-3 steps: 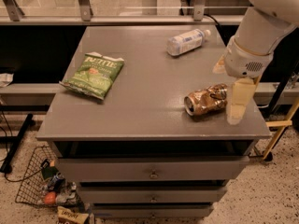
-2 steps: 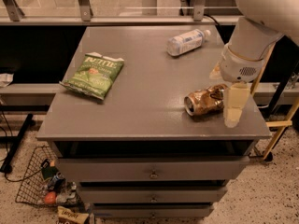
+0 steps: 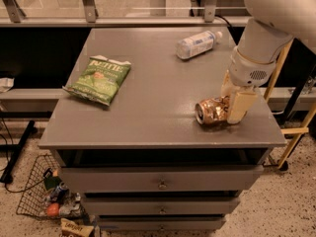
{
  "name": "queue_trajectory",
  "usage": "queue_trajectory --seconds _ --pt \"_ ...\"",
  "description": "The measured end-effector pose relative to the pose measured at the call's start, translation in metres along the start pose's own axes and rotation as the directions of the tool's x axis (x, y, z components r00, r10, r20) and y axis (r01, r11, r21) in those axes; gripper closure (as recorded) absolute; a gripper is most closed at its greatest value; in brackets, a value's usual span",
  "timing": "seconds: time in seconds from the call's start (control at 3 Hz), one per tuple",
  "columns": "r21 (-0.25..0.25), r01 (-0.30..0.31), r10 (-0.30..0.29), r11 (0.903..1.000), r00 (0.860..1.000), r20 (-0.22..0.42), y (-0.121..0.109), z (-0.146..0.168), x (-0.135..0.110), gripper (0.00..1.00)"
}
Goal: Move orange can near green jalapeno chip bag
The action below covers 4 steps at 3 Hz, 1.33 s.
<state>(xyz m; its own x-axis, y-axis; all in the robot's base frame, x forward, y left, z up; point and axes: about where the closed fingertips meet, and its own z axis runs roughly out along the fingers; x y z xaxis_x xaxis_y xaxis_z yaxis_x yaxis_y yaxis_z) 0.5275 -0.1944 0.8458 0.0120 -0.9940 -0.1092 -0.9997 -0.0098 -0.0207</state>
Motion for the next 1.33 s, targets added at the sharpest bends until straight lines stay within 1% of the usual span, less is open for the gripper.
queue_trajectory --seconds 0.33,0.67,1.0,1.33 --pt "0.02 0.016 -0.017 0.9997 0.999 0.035 -0.004 -0.007 -0.011 0.65" --pt "0.099 0.03 -0.039 0.9947 0.995 0.091 -0.012 -0.037 -0.031 0.88" --pt "0.194 0.008 -0.046 0.9811 0.98 0.192 -0.023 -0.078 -0.049 1.0" --pt "0.205 0.007 -0.051 0.9788 0.977 0.207 -0.024 -0.084 -0.053 1.0"
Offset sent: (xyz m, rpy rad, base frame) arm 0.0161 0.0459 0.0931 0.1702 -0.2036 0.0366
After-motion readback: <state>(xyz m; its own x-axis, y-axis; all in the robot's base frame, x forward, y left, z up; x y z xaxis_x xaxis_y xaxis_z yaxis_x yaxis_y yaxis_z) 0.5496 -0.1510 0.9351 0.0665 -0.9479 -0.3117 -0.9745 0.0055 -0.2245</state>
